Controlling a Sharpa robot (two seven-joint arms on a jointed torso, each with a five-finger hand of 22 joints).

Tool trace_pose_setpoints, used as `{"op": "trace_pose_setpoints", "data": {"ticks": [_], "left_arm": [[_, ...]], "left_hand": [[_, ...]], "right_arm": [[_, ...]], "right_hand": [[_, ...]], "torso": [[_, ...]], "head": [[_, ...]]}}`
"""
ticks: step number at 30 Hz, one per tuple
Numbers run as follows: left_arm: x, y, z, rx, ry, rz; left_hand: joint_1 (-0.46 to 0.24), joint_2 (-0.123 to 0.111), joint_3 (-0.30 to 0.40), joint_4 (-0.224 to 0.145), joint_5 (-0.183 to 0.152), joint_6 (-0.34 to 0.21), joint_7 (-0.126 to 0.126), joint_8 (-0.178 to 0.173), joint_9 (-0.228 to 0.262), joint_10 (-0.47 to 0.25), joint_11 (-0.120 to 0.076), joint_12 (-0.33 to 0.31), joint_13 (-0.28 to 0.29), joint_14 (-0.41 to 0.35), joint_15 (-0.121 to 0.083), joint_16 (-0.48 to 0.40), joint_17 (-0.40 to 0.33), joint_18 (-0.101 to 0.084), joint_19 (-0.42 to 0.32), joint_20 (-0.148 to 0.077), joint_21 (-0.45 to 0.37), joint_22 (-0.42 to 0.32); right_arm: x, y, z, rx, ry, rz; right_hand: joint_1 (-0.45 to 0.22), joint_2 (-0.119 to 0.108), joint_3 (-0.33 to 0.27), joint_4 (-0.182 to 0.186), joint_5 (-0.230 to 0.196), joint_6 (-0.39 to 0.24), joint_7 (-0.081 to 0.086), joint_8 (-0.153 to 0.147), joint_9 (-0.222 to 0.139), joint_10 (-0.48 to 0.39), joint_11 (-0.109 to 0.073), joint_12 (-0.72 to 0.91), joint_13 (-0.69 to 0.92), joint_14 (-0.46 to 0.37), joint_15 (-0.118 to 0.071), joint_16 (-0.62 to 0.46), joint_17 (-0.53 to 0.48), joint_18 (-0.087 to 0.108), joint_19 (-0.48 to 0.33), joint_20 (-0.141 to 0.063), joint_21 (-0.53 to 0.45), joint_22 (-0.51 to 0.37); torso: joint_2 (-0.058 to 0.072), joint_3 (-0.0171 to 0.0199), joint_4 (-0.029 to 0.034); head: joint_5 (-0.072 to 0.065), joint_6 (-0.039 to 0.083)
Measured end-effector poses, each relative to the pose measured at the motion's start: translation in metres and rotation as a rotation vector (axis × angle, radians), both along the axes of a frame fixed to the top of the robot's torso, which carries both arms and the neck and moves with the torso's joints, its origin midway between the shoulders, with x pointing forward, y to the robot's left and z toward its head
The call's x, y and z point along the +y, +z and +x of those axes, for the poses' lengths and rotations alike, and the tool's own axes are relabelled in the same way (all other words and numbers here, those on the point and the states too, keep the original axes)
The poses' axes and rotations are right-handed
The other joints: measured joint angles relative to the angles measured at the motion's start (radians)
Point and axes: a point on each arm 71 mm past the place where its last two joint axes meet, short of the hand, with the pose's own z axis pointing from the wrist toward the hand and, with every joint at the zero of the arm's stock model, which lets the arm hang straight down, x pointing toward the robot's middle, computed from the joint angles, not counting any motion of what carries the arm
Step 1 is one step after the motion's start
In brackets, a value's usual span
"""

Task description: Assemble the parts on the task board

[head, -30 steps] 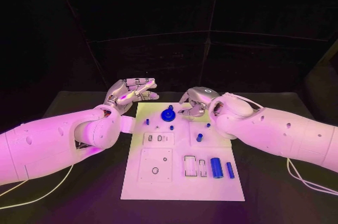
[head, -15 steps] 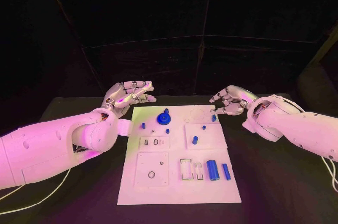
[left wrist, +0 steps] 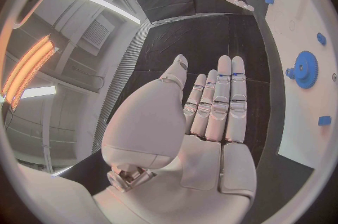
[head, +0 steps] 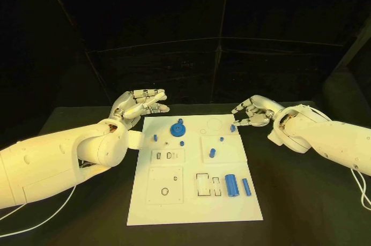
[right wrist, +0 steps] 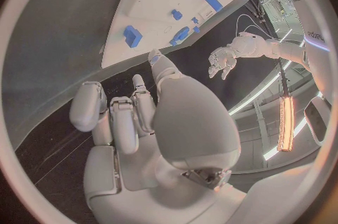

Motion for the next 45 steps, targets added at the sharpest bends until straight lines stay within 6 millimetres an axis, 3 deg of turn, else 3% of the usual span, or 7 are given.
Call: {"op": "trace_pose_setpoints", "data": {"ticks": [13, 27, 40, 45], "left_arm": [[0.001, -0.001, 0.001, 0.001, 0.002, 0.002], [0.002, -0.001, 0.002, 0.001, 0.004, 0.003], [0.002, -0.001, 0.002, 0.001, 0.006, 0.004], [0.002, -0.002, 0.002, 0.001, 0.006, 0.004]], "left_hand": [[0.000, 0.000, 0.000, 0.000, 0.000, 0.000, 0.000, 0.000, 0.000, 0.000, 0.000, 0.000, 0.000, 0.000, 0.000, 0.000, 0.000, 0.000, 0.000, 0.000, 0.000, 0.000], [0.000, 0.000, 0.000, 0.000, 0.000, 0.000, 0.000, 0.000, 0.000, 0.000, 0.000, 0.000, 0.000, 0.000, 0.000, 0.000, 0.001, 0.000, 0.000, 0.000, 0.000, 0.000], [0.000, 0.000, 0.000, 0.000, 0.000, 0.000, 0.000, 0.000, 0.000, 0.000, 0.000, 0.000, 0.000, 0.000, 0.000, 0.000, 0.000, 0.000, 0.000, 0.000, 0.000, 0.000], [0.000, 0.000, 0.000, 0.000, 0.000, 0.000, 0.000, 0.000, 0.000, 0.000, 0.000, 0.000, 0.000, 0.000, 0.000, 0.000, 0.000, 0.000, 0.000, 0.000, 0.000, 0.000]], "right_arm": [[0.001, -0.010, 0.001, 0.024, 0.015, -0.015], [0.001, -0.024, -0.002, 0.063, 0.027, -0.039], [0.001, -0.028, 0.000, 0.071, 0.018, -0.055], [0.003, -0.029, 0.001, 0.072, 0.019, -0.059]], "right_hand": [[0.005, 0.005, -0.003, -0.003, 0.004, 0.000, 0.000, 0.000, 0.000, 0.000, 0.000, 0.000, 0.000, 0.000, 0.000, 0.000, 0.000, 0.000, 0.000, 0.000, 0.000, -0.001], [0.005, 0.005, -0.010, -0.010, 0.008, 0.010, -0.003, 0.004, 0.004, 0.000, 0.000, 0.000, 0.000, 0.000, 0.000, 0.000, 0.000, 0.000, 0.000, 0.000, 0.000, -0.001], [0.003, 0.028, -0.012, -0.012, 0.008, 0.034, -0.007, 0.015, 0.006, 0.004, -0.004, 0.001, 0.000, 0.000, 0.000, 0.004, 0.000, 0.000, 0.000, 0.000, 0.000, 0.003], [0.002, 0.050, -0.012, -0.012, -0.002, 0.053, -0.013, 0.026, 0.007, 0.007, -0.007, 0.005, 0.000, 0.000, 0.000, 0.004, 0.001, 0.000, 0.000, 0.000, 0.000, 0.007]], "torso": [[0.000, -0.0023, 0.0032], [0.000, -0.0024, 0.0031], [0.000, -0.0019, 0.0031], [0.000, -0.0016, 0.0032]], "head": [[-0.004, -0.006], [-0.007, -0.013], [-0.009, -0.016], [-0.008, -0.017]]}}
